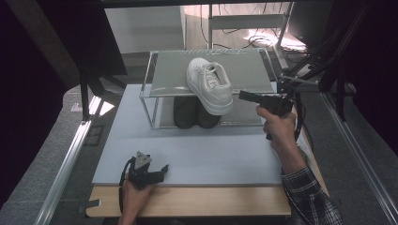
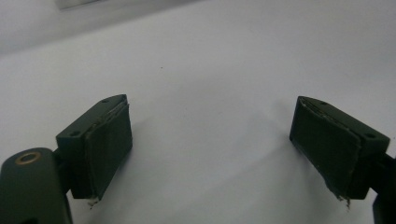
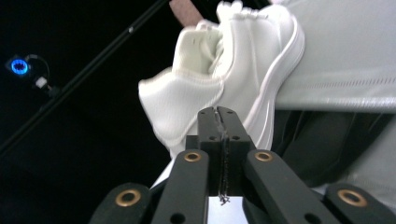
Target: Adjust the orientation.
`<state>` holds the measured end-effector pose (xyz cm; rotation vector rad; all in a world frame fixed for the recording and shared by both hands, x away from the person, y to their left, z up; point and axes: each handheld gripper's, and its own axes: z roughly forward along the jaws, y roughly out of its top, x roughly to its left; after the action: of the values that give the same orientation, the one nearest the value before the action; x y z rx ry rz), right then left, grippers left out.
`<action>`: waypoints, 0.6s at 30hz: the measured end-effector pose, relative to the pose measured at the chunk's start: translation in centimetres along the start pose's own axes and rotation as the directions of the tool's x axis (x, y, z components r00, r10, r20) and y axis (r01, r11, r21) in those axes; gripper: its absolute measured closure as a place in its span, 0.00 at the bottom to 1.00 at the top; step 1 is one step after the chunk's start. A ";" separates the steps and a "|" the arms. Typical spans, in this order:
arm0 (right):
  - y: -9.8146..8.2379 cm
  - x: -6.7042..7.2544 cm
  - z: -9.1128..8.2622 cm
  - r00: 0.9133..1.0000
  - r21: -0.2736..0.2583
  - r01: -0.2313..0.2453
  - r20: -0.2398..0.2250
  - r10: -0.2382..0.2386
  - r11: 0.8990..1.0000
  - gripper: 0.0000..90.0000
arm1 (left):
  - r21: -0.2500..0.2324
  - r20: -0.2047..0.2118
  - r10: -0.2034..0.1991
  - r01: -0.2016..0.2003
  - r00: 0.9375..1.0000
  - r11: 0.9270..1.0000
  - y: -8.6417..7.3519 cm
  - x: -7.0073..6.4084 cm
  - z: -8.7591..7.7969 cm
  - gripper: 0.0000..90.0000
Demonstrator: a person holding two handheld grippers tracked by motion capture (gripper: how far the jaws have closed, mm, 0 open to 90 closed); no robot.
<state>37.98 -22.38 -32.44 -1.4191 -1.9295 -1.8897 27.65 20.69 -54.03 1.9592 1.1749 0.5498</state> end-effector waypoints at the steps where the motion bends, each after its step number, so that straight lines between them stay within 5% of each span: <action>1: -0.3 0.0 0.0 1.000 0.008 0.010 0.003 -0.010 1.000 1.00 | 0.000 0.000 0.000 0.000 1.000 1.000 0.0 0.0 0.0 0.14; 18: -4.5 -0.5 1.6 0.999 0.099 0.012 -0.036 -0.009 0.995 1.00 | -0.003 -0.001 -0.001 0.001 1.000 1.000 0.0 0.0 0.0 0.14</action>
<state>36.17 -20.42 -36.48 -1.3409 -1.9881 -1.7833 27.65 20.68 -54.05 1.9560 1.1746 0.5517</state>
